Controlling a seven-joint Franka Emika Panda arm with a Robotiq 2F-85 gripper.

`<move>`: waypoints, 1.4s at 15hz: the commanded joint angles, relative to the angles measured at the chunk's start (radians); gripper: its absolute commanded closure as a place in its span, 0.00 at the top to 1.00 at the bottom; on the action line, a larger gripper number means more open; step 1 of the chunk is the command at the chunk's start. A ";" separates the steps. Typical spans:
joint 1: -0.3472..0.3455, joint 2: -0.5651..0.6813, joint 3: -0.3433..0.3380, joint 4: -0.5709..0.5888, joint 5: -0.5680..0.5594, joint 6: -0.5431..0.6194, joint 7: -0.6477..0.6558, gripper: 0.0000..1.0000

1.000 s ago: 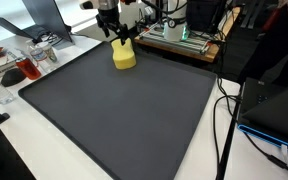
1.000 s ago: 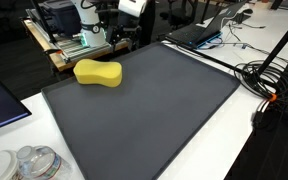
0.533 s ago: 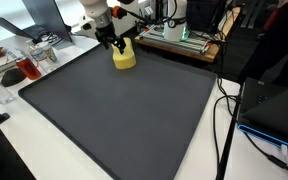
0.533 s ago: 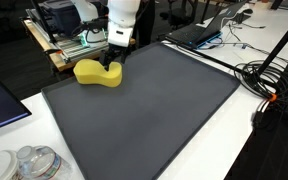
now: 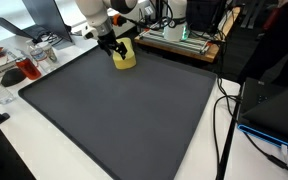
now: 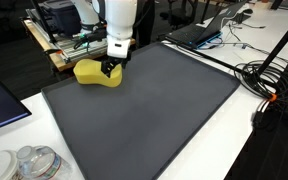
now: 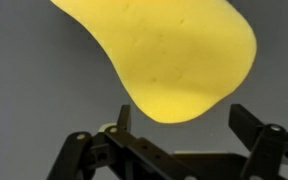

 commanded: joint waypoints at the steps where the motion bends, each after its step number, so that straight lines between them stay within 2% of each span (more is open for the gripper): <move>1: -0.017 0.030 0.003 -0.004 0.024 0.066 -0.027 1.00; 8: -0.004 0.093 -0.016 0.013 -0.016 0.012 0.019 1.00; 9: -0.004 0.104 -0.019 0.017 -0.020 0.005 0.022 0.84; 10: -0.004 0.114 -0.020 0.022 -0.019 -0.003 0.024 0.74; 16: 0.001 0.103 -0.020 0.034 -0.018 -0.056 0.043 0.34; 21: 0.040 0.013 -0.016 -0.017 -0.057 -0.081 0.086 0.05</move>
